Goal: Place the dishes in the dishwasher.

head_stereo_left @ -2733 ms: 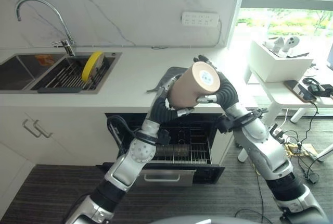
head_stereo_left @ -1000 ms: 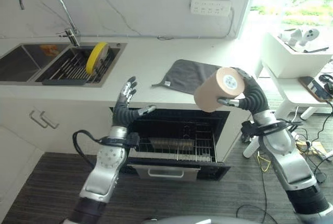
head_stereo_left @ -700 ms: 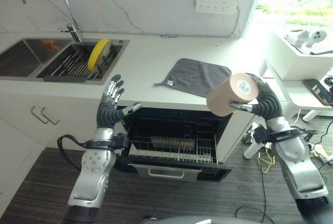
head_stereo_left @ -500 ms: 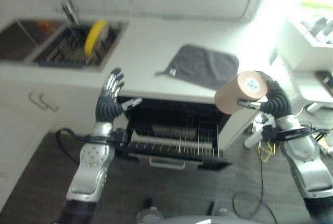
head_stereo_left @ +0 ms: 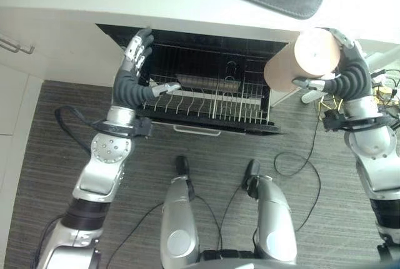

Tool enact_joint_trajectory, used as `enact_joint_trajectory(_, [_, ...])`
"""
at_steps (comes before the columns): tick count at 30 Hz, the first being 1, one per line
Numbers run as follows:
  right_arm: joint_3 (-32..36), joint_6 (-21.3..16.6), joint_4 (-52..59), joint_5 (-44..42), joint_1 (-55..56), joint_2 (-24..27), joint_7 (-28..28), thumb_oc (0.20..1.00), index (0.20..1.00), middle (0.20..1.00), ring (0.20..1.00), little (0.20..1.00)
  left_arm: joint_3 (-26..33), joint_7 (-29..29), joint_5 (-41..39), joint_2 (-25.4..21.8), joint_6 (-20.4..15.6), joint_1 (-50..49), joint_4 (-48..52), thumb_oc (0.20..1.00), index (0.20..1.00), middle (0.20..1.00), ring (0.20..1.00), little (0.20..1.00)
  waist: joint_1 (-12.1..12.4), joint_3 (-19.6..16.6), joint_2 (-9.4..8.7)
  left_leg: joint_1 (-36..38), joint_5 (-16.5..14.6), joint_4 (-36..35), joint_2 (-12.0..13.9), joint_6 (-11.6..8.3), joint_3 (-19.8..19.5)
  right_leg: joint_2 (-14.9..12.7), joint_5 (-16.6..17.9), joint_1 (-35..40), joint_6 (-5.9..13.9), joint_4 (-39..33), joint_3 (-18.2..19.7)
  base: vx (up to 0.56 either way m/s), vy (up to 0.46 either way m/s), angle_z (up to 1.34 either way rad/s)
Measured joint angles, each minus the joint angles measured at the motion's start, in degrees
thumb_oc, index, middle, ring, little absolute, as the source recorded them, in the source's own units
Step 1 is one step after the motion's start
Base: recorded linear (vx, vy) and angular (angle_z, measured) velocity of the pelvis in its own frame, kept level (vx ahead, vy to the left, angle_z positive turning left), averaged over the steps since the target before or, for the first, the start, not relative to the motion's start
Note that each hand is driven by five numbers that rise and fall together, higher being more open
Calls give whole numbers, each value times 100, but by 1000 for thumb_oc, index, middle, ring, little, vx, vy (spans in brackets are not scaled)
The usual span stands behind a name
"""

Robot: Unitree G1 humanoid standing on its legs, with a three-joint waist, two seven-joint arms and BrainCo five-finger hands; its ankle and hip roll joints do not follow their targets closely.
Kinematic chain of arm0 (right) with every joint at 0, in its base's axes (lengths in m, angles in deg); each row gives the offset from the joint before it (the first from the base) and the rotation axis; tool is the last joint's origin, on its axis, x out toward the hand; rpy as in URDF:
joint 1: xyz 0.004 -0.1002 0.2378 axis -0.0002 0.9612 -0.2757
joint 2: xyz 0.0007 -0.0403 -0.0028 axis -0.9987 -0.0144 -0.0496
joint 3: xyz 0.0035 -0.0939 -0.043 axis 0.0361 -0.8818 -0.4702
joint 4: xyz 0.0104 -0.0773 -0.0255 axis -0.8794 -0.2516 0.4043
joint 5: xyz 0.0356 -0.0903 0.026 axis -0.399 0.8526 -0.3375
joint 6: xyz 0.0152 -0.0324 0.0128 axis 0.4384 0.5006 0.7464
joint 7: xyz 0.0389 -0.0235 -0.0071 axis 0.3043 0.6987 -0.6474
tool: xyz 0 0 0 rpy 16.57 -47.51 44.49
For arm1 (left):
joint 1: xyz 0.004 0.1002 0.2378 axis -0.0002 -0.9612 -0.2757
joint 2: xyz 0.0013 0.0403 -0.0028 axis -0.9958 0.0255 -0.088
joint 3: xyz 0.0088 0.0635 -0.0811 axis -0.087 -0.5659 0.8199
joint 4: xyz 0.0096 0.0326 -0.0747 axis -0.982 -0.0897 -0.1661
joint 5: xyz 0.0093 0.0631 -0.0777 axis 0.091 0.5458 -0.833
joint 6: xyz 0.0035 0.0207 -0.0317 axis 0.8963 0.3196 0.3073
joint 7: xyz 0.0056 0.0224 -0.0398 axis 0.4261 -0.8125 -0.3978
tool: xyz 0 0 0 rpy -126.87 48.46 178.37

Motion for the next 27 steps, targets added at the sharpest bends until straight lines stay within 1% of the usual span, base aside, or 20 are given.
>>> enact_joint_trajectory(1, [-10, 1, 40, 0, -20, 117, 11, 200, 200, 200, 200, 200, 11, 2, 101, -211, -82, 20, 5, 1000, 1000, 1000, 1000, 1000, -4, 0, 0, -2, -18, 30, -4, -8, 11, -11, -3, 4, 4, 19, 6, -60, 48, 0])
enact_joint_trajectory(4, [-12, 11, 89, 3, 0, 123, 15, 200, 200, 200, 200, 200, 32, -2, 279, -296, -85, 28, 5, 1000, 1000, 1000, 1000, 1000, -29, 0, 1, 0, -21, 36, -59, -3, 19, -76, -14, 3, 20, 34, 7, -33, 33, 3])
enact_joint_trajectory(7, [-14, 25, 88, 2, -10, 124, 29, 200, 200, 200, 200, 200, 31, -5, 520, -367, -22, -1, -23, 1000, 1000, 1000, 1000, 1000, 2, 0, 1, -1, -52, 43, -86, 47, 26, -105, -13, 10, 29, 47, 17, -37, 31, 3])
enact_joint_trajectory(9, [-52, 86, 71, 2, -49, 140, 33, 200, 200, 200, 200, 200, 29, -3, 857, -696, 75, 2, -56, 1000, 1000, 1000, 1000, 1000, 5, -1, 2, -6, -63, 90, -98, 59, 26, -126, -22, 8, 39, 89, 22, -42, 42, 2])
enact_joint_trajectory(10, [-120, 109, -5, -1, -151, 186, 36, 200, 200, 200, 200, 200, 9, -47, 1182, -949, 255, 21, -101, 1000, 1000, 1000, 1000, 1000, -5, 0, 10, -44, -103, 147, -99, 83, 23, -144, -27, -22, 41, 129, 36, -28, 48, -1])
enact_joint_trajectory(11, [-193, 119, -66, -3, -233, 281, 36, 200, 200, 200, 200, 200, -47, -119, 1318, -1166, 383, 78, -186, 1000, 1000, 1000, 1000, 1000, -7, 1, 14, -64, -121, 179, -117, 91, 33, -170, -34, -68, 49, 153, 71, -41, 50, -1])
enact_joint_trajectory(12, [-212, 137, -66, -8, -243, 442, 27, 200, 200, 200, 200, 200, -136, -277, 1442, -1360, 603, 185, -293, 1000, 1000, 1000, 1000, 1000, -7, 15, 80, -87, -163, 242, -136, 101, 28, -202, -55, -76, 68, 179, 87, -56, 63, 0])
enact_joint_trajectory(13, [-207, 142, -66, -12, -254, 575, 29, 200, 200, 200, 200, 200, -141, -377, 1454, -1475, 734, 183, -302, 1000, 1000, 1000, 1000, 1000, -7, 17, 138, -105, -168, 258, -151, 109, 31, -215, -55, -90, 75, 172, 99, -94, 76, 2])
enact_joint_trajectory(14, [-209, 145, -65, -16, -287, 688, 17, 200, 200, 200, 200, 200, -145, -562, 1486, -1714, 853, 196, -300, 1000, 1000, 1000, 1000, 1000, -17, 21, 188, -244, -173, 316, -153, 115, 29, -233, -58, -224, 69, 217, 107, -73, 68, 4])
enact_joint_trajectory(15, [-217, 212, -68, -15, -288, 690, 7, 200, 200, 200, 200, 200, -184, -721, 1493, -1751, 1009, 259, -334, 1000, 1000, 1000, 1000, 1000, -22, 25, 226, -322, -167, 328, -190, 120, 32, -285, -54, -325, 76, 292, 118, -60, 55, 3])
enact_joint_trajectory(16, [-216, 198, -52, -17, -320, 690, 11, 200, 200, 200, 200, 200, -204, -812, 1495, -1754, 1115, 274, -348, 1000, 1000, 1000, 1000, 1000, -35, 37, 266, -364, -168, 348, -191, 120, 38, -288, -52, -368, 77, 299, 123, -30, 38, 2])
enact_joint_trajectory(18, [-298, 198, -53, -18, -392, 722, -36, 200, 200, 200, 200, 200, -381, -990, 1502, -1784, 1309, 384, -469, 1000, 1000, 1000, 1000, 1000, -88, 33, 296, -353, -170, 347, -193, 116, 47, -290, -57, -363, 78, 298, 131, -6, 18, -1])
enact_joint_trajectory(19, [-411, 202, -54, -18, -479, 785, -49, 200, 200, 200, 200, 200, -427, -1177, 1664, -1822, 1497, 416, -493, 1000, 1000, 1000, 1000, 1000, -154, 36, 301, -348, -169, 330, -194, 115, 52, -288, -59, -367, 79, 290, 131, 3, 37, -2])
enact_joint_trajectory(21, [-423, 189, -49, -19, -497, 800, -106, 200, 200, 200, 200, 200, -430, -1271, 1737, -1830, 1599, 419, -504, 1000, 1000, 1000, 1000, 1000, -170, 35, 313, -327, -165, 306, -194, 110, 61, -284, -63, -363, 78, 283, 135, -11, 41, -2])
enact_joint_trajectory(22, [-431, 183, -49, -20, -520, 834, -149, 200, 200, 200, 200, 200, -469, -1381, 1902, -1910, 1664, 428, -528, 1000, 1000, 1000, 1000, 1000, -181, 38, 318, -326, -161, 300, -194, 106, 66, -282, -63, -367, 78, 276, 137, -5, 35, -4])
enact_joint_trajectory(24, [-487, 188, -58, -20, -553, 870, -161, 200, 200, 200, 200, 200, -722, -1567, 2128, -1978, 1852, 433, -591, 1000, 1000, 1000, 1000, 1000, -177, 35, 331, -283, -159, 287, -197, 101, 112, -280, -62, -366, 80, 272, 181, 5, 32, -8])
enact_joint_trajectory(27, [-709, 158, -195, -11, -765, 892, -169, 200, 200, 200, 200, 200, -1010, -1589, 2357, -1974, 1880, 463, -854, 1000, 1000, 1000, 1000, 1000, -204, 35, 332, -195, -161, 238, -199, 104, 194, -262, -57, -370, 88, 268, 273, 14, 31, -12])
